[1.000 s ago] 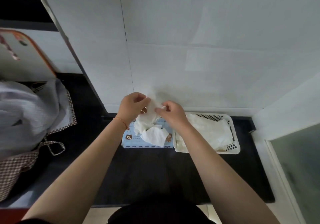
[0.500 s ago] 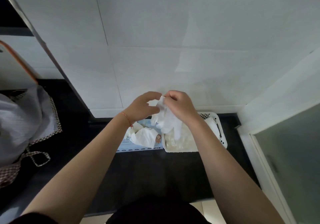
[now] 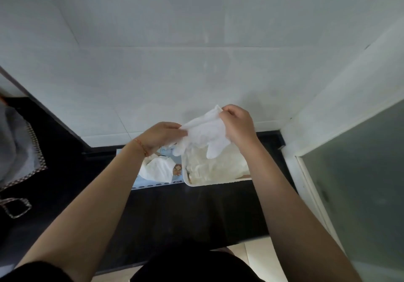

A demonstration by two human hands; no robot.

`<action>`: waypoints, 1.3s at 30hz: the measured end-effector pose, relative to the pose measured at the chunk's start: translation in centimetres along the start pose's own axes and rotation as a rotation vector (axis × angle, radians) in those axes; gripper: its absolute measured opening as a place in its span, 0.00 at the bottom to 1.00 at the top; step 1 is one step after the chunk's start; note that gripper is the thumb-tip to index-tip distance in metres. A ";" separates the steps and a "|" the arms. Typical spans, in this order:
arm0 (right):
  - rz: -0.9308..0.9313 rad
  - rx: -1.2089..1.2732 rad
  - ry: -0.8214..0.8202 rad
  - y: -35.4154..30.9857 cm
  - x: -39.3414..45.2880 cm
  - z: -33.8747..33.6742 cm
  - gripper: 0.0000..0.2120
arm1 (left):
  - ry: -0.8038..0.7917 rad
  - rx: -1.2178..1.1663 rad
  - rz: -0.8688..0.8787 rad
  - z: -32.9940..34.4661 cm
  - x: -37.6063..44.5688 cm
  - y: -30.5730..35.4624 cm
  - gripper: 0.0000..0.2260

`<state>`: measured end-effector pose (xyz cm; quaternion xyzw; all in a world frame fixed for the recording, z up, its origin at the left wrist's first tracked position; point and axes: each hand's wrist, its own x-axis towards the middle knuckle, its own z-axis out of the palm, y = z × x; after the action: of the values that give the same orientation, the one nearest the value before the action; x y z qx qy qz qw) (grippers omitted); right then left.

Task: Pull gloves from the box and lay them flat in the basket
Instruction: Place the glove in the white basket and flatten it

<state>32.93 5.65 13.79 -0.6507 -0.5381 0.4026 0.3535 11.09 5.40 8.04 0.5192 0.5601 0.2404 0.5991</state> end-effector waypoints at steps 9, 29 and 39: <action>0.373 0.160 -0.100 6.1 2.9 -4.1 0.06 | 0.088 0.241 0.007 1.4 5.8 2.4 0.02; 0.058 -0.687 -0.162 16.5 6.0 -5.9 0.17 | 0.200 1.229 0.130 15.0 7.6 -6.4 0.43; -0.120 -1.059 -0.100 16.4 5.1 -4.4 0.12 | 0.153 1.265 0.114 14.8 7.2 -7.2 0.48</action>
<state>44.21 7.70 0.27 -0.6881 -0.7200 0.0856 -0.0266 24.48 3.97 -3.87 0.7828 0.6064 -0.0690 0.1214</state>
